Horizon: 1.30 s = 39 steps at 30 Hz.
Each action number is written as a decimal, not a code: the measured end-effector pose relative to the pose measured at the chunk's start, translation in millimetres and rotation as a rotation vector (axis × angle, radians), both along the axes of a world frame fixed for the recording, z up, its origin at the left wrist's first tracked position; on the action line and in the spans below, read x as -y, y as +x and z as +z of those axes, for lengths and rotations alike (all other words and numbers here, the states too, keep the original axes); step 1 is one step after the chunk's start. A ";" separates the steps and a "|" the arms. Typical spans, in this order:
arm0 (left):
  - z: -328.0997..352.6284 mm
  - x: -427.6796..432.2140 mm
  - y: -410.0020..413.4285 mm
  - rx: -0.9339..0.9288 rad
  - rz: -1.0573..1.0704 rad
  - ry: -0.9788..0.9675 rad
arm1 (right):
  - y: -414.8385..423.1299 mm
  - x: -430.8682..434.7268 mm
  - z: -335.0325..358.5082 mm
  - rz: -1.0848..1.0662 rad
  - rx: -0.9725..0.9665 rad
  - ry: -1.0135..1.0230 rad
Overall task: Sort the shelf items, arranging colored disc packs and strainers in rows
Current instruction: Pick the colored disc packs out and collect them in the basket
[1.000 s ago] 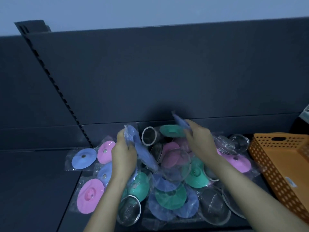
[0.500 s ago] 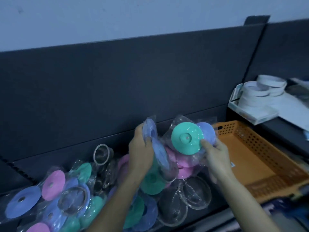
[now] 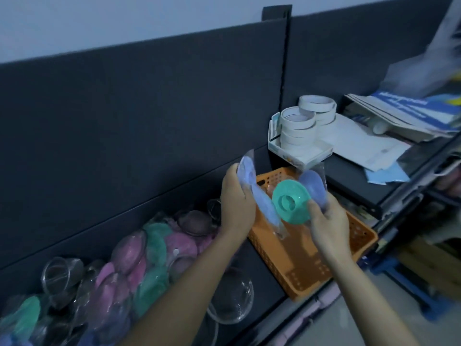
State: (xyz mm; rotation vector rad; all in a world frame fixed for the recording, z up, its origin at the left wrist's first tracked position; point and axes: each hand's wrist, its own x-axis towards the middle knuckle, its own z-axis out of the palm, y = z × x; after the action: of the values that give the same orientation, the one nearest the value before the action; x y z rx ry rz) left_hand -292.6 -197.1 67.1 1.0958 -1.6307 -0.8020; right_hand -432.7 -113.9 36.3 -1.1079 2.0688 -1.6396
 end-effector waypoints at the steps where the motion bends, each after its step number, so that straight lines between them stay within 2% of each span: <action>1: -5.0 2.3 -6.3 0.019 -0.003 0.035 | -4.1 0.6 -3.0 0.012 -0.038 0.020; 6: -36.5 8.6 -12.2 0.244 -0.098 0.223 | -10.6 5.0 -14.1 0.107 -0.155 0.132; 9: -46.5 15.4 -5.4 0.392 -0.122 0.229 | -7.8 7.8 -19.1 0.222 -0.268 0.212; 13: -51.1 20.7 10.8 0.392 -0.208 0.211 | -1.4 12.8 -25.5 0.444 -0.275 0.434; 18: -57.1 15.2 39.8 0.411 -0.172 0.146 | 12.8 17.5 -29.3 0.689 -0.281 0.620; 21: -59.0 7.8 63.6 0.446 -0.105 0.121 | 17.4 18.6 -23.0 0.698 -0.259 0.642; 23: -58.9 2.5 82.3 0.484 -0.067 0.102 | 21.4 16.9 -14.4 0.628 -0.298 0.618; 25: -56.7 -3.1 102.5 0.491 -0.035 0.078 | 29.8 14.3 -5.9 0.539 -0.385 0.511; 28: -52.3 -11.1 130.3 0.542 0.001 0.079 | 52.5 7.4 7.9 0.445 -0.391 0.307; 32: -49.5 -21.9 157.7 0.581 -0.019 0.092 | 91.5 -1.9 15.2 0.473 -0.403 0.123; 35: -50.8 -28.1 176.8 0.625 -0.051 0.100 | 115.3 -3.6 2.4 0.564 -0.424 0.174; 39: -54.7 -36.4 203.8 0.691 -0.059 0.084 | 129.5 1.3 -30.9 0.583 -0.327 0.419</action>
State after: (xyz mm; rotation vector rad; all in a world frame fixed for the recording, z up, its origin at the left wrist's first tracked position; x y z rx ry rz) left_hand -88.8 -160.7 12.4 1.4952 -2.2180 -0.5560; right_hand -303.3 -115.2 5.3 -1.6822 1.8749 -0.7524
